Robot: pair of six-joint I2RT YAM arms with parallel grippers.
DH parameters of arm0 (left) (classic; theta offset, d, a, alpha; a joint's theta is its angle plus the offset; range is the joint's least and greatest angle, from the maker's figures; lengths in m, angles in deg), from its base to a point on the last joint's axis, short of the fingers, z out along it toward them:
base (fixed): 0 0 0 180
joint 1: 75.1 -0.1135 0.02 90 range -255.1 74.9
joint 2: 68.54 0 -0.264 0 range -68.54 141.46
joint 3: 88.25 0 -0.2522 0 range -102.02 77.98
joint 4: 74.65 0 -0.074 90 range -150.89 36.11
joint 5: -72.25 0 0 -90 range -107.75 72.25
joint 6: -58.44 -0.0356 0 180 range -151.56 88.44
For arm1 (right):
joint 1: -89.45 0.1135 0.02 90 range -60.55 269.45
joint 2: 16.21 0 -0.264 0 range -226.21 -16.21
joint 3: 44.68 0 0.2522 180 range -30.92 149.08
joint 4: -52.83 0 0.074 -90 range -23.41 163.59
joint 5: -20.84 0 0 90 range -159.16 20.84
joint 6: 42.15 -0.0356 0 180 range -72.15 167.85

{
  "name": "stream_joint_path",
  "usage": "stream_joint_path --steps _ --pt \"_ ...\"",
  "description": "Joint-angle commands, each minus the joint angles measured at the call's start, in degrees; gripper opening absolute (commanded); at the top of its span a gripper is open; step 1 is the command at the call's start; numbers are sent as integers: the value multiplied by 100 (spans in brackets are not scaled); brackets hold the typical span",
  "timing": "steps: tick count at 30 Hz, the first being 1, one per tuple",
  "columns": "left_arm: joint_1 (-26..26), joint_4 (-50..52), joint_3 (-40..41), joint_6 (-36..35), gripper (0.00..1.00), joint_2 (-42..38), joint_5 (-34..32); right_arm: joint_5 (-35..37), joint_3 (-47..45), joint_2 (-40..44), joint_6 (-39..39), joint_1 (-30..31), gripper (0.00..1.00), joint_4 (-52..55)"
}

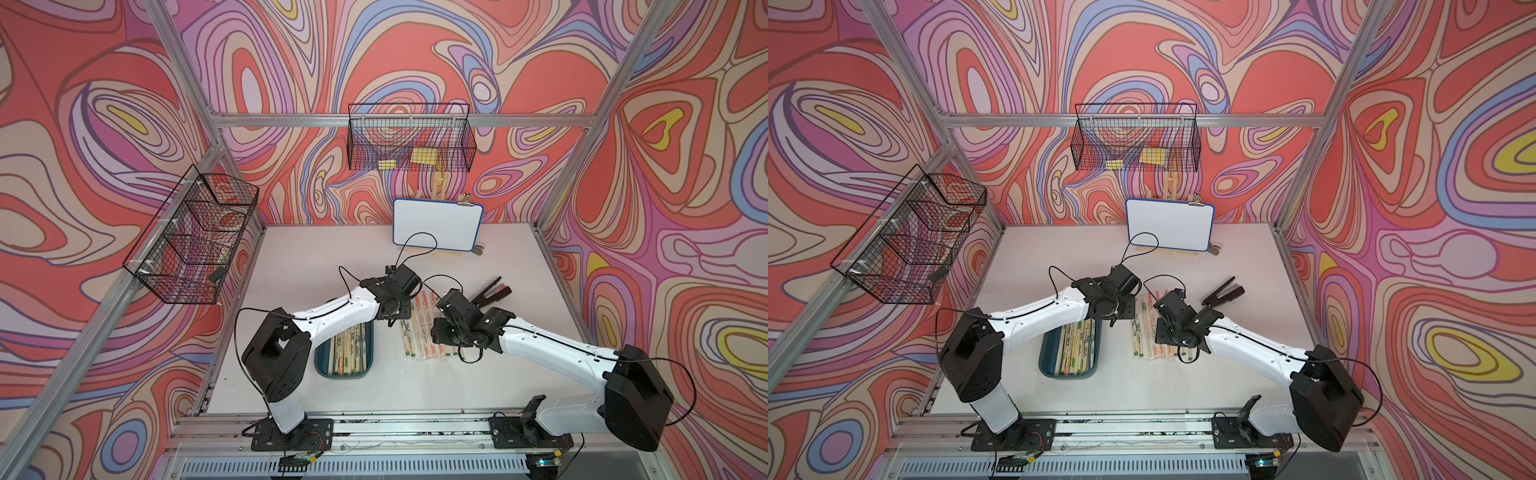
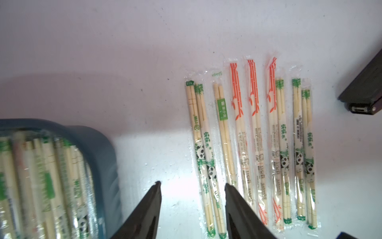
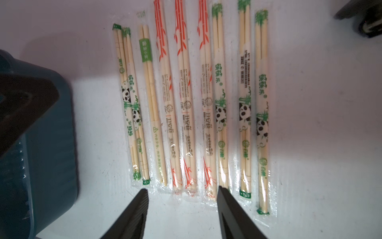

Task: Take the paired disposable chopsticks out of the storage box
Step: Place the paired disposable chopsticks at the center of the board.

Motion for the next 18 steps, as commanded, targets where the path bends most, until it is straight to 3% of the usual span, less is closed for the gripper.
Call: stream_joint_path --steps 1,6,11,18 --pt "-30 648 -5 -382 57 -394 -639 352 191 -93 128 -27 63 195" --pt "-309 943 442 -564 59 -1027 -1003 500 267 -25 216 -29 67 149" --pt "-874 906 1191 -617 59 -1667 -845 451 478 -68 519 -27 67 168" --pt "-1427 800 1991 -705 55 -2102 -651 -700 168 118 649 -31 67 -827"
